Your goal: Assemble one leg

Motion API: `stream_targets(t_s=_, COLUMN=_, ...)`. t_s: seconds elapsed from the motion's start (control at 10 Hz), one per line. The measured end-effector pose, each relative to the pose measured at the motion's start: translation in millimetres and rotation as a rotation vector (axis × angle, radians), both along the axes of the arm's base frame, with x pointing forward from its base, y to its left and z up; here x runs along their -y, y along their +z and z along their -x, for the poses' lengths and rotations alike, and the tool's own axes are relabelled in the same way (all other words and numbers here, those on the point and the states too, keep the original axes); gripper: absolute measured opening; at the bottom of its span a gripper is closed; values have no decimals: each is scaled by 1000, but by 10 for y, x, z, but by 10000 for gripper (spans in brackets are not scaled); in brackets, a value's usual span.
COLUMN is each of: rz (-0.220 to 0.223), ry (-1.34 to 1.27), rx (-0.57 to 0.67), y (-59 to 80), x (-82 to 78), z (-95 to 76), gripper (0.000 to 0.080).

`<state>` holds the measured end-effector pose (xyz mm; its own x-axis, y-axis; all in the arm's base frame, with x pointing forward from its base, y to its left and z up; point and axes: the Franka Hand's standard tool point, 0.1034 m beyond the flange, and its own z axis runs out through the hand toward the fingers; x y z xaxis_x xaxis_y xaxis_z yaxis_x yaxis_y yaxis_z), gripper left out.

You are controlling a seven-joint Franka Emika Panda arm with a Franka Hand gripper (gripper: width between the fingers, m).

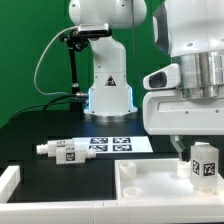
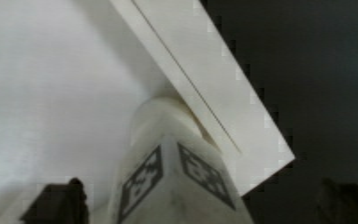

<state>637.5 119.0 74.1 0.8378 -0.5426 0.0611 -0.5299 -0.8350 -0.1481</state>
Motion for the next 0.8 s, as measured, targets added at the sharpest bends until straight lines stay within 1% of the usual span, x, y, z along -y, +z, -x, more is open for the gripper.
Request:
stream_targets(t_s=0.1, rz=10, ry=68, rx=6, y=-3, x=6, z=0, gripper=644)
stream_targets(t_s=0.2, rz=41, ry=202, rx=17, y=-2, x=26, z=-4, gripper=648)
stream_targets(t_s=0.3, rz=100, ry=415, rx=29, y=7, x=59, z=-15, gripper=648)
stream_targets(t_s=0.4, rz=158, ry=659, rx=26, y=57, x=61, z=-52, gripper=648)
stream_targets(t_s=0.5, rz=169, ry=745, rx=34, y=86, x=54, z=-82, gripper=648)
stream_targets(t_s=0.6, rz=159, ry=668, rx=28, y=67, x=55, z=-70, gripper=626)
stream_targets(t_s=0.7, rz=158, ry=659, rx=28, y=65, x=58, z=-70, gripper=626)
stream_targets(t_s=0.8, rz=155, ry=633, rx=26, y=65, x=57, z=-70, gripper=447)
